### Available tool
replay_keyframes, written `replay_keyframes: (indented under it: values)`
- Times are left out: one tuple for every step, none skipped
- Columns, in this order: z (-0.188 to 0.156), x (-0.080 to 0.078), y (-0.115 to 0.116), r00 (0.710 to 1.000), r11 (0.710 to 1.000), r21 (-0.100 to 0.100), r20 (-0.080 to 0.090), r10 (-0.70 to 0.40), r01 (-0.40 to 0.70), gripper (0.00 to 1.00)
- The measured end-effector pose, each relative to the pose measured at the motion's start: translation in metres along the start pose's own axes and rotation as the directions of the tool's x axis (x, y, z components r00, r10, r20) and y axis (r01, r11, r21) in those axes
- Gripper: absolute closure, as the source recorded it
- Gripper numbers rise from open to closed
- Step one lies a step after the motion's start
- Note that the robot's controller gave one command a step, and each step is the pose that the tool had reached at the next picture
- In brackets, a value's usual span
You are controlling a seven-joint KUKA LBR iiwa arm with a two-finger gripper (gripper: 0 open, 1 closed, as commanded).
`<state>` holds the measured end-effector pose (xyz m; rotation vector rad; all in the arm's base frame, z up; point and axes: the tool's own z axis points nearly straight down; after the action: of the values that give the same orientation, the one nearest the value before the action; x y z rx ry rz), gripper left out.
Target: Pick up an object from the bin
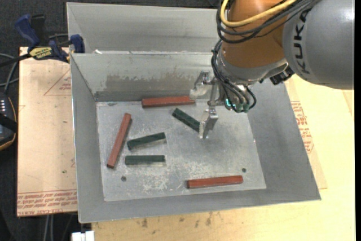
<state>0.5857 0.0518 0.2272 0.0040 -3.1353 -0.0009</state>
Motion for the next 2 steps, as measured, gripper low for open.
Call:
replay_keyframes:
  values:
    - [-0.004,-0.001,0.0,1.0,1.0,-0.001,0.008,0.001,-0.001,0.0]
    - [0.035,-0.001,-0.008,1.0,1.0,-0.002,0.016,0.009,-0.009,0.0]
